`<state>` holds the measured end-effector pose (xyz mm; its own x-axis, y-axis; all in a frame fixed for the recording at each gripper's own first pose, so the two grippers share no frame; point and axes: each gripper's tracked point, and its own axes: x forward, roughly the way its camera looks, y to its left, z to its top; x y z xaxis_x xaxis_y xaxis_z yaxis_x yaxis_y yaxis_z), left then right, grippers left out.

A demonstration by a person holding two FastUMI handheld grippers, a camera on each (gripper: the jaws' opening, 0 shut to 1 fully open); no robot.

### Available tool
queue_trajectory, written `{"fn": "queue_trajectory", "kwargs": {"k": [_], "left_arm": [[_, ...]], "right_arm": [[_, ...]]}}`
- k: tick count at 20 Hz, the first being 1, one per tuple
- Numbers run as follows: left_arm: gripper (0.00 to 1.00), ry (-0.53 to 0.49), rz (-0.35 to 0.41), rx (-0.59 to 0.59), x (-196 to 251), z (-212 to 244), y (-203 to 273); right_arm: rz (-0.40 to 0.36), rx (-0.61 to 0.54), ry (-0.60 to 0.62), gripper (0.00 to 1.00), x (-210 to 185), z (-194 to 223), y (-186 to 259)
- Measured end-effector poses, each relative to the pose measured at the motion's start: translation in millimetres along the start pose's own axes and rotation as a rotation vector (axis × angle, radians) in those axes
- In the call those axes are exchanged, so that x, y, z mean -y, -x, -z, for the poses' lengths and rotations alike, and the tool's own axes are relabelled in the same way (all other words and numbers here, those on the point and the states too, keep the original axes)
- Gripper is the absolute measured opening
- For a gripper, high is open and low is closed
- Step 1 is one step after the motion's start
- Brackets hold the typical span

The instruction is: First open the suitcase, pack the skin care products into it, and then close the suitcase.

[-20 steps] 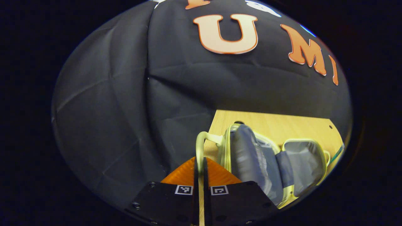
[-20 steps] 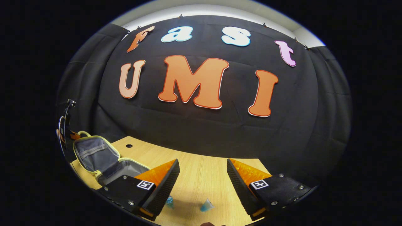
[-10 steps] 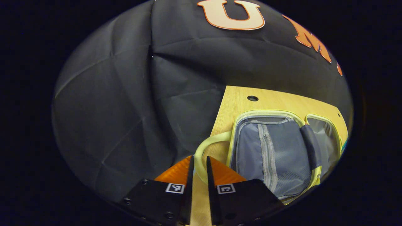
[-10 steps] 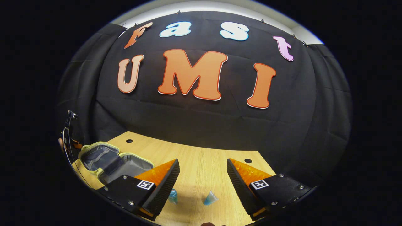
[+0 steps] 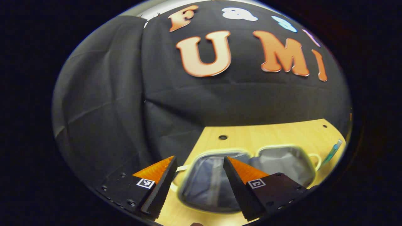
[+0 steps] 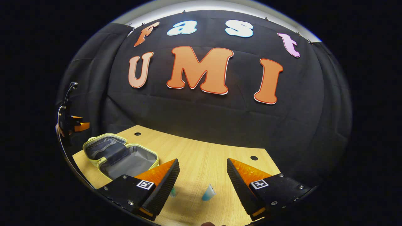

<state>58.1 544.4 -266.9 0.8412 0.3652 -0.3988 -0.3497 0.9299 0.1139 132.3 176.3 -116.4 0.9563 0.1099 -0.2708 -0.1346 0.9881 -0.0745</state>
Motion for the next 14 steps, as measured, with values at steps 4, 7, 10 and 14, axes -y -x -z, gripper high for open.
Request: {"fn": "queue_trajectory", "kwargs": {"k": [4, 7, 10, 14], "left_arm": [[0.97, -0.033, 0.1, 0.083, 111.4, -37.4, 34.4], [0.98, -0.04, 0.194, 0.095, 186.2, -40.2, 51.5], [0.98, -0.056, 0.266, 0.065, 250.4, -24.8, 62.7], [0.99, -0.081, 0.337, 0.041, 323.7, -5.2, 73.0]], "right_arm": [[-0.056, 0.015, -0.012, 0.96, 2.8, 7.4, 4.4], [-0.08, 0.008, -0.025, 0.96, 9.7, 17.3, 4.2], [-0.11, -0.007, -0.029, 0.96, 16.5, 29.5, 2.5], [-0.134, -0.018, -0.023, 0.96, 28.3, 43.4, -4.3]]}}
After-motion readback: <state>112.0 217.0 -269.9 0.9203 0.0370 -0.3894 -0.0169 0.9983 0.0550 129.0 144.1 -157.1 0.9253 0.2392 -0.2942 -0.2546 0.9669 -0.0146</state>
